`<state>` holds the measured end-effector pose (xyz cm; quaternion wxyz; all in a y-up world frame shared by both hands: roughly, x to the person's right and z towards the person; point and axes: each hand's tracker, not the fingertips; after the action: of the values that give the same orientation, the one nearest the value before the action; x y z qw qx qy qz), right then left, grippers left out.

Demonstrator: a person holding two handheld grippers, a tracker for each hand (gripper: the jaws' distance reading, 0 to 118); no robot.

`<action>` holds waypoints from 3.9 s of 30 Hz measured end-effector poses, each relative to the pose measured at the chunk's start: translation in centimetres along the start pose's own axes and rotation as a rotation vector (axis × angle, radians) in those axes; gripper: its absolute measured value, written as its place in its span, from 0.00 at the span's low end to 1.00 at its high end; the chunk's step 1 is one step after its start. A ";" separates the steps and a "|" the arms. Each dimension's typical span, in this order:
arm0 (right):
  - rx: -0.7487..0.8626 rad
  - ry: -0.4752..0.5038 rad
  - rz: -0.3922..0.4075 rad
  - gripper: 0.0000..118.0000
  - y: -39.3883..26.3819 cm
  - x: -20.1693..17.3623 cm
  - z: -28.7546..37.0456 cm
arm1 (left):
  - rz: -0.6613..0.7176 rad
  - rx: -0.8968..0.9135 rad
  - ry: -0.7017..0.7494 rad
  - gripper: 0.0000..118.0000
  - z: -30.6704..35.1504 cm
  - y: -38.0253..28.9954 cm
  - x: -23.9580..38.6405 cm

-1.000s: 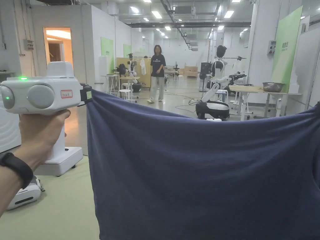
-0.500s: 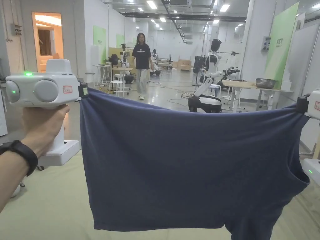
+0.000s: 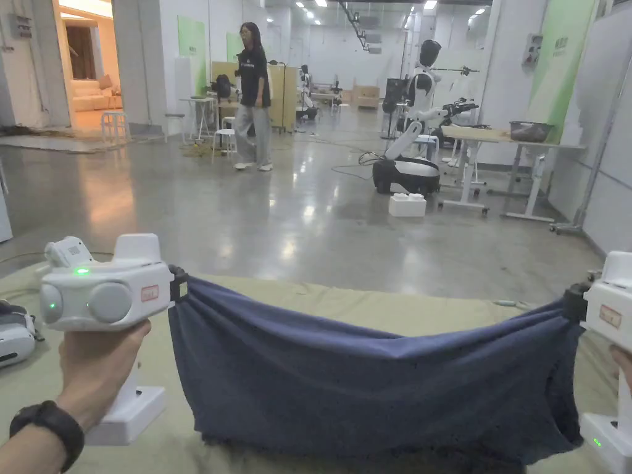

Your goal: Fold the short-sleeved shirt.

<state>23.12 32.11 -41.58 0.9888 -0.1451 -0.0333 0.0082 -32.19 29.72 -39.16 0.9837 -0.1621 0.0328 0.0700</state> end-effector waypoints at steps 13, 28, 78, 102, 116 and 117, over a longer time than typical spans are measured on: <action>-0.253 0.082 -0.148 0.03 -23.8 7.0 18.7 | 0.123 -0.175 -0.082 0.00 18.6 -21.0 -8.1; -0.537 0.078 0.057 0.58 -34.0 5.2 27.4 | 0.099 -0.482 -0.046 0.68 25.5 -31.8 -10.5; -0.092 0.182 -0.103 0.00 -23.1 -1.2 37.4 | 0.050 -0.587 -0.087 0.29 21.4 -33.2 -10.6; -0.707 0.137 -0.130 0.03 -34.1 5.8 23.5 | -0.133 -0.733 -0.095 0.07 19.2 -32.2 -6.9; -0.551 0.080 -0.303 0.03 -28.8 6.9 13.5 | -0.039 -0.548 -0.124 0.06 2.5 -19.3 -4.4; -0.578 0.062 -0.308 0.03 -29.1 6.8 12.2 | -0.026 -0.569 -0.116 0.06 0.5 -19.3 -4.1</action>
<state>29.25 7.94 -21.18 0.8969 -0.4130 -0.0256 -0.1558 -33.35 11.23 -32.27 0.8998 -0.4277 -0.0468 0.0727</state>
